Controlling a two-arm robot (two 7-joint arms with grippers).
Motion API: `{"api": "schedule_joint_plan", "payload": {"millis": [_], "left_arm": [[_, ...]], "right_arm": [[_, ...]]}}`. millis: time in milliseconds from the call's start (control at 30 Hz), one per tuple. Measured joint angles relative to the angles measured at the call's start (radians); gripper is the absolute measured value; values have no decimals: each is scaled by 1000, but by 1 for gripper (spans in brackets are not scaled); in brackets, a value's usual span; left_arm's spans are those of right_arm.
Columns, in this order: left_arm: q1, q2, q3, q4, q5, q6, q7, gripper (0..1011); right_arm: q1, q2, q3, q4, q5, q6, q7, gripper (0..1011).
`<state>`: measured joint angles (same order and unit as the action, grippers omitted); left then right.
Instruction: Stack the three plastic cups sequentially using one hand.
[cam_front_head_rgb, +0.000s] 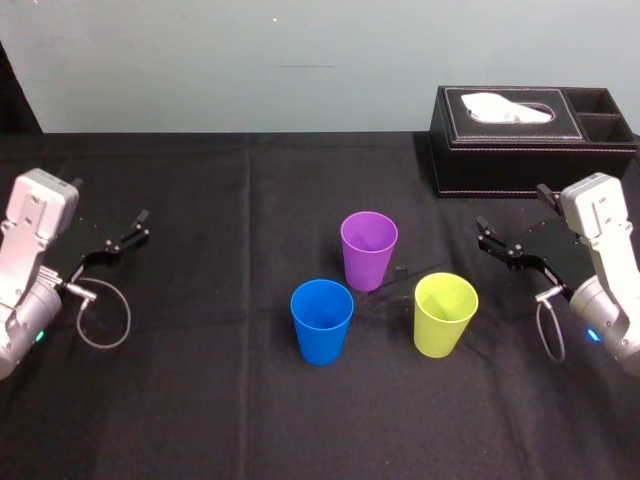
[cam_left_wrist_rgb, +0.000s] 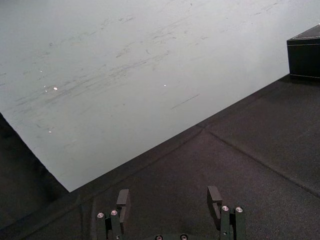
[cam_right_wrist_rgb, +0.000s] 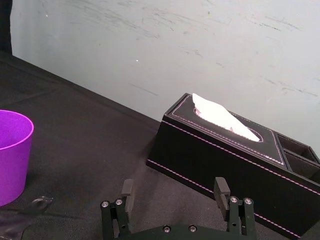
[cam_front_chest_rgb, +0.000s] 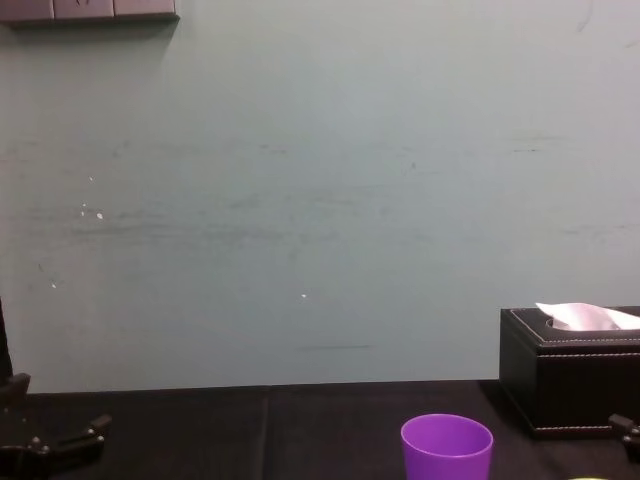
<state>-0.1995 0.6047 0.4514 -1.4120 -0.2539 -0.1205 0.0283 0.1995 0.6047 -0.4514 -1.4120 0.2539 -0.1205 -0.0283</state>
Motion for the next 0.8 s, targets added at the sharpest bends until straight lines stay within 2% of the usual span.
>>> {"api": "schedule_joint_plan", "payload": {"millis": [467, 667, 800], "left_arm": [[0, 0, 0, 0, 0, 0, 0, 1011], [0, 0, 0, 0, 0, 0, 0, 1011], [0, 0, 0, 0, 0, 0, 0, 1011]], "right_arm": [[0, -5, 1, -3, -7, 0, 0, 1004], [-19, -6, 21, -40, -19, 0, -6, 1004], [-52, 10, 48, -82, -13, 0, -4, 1004]]}}
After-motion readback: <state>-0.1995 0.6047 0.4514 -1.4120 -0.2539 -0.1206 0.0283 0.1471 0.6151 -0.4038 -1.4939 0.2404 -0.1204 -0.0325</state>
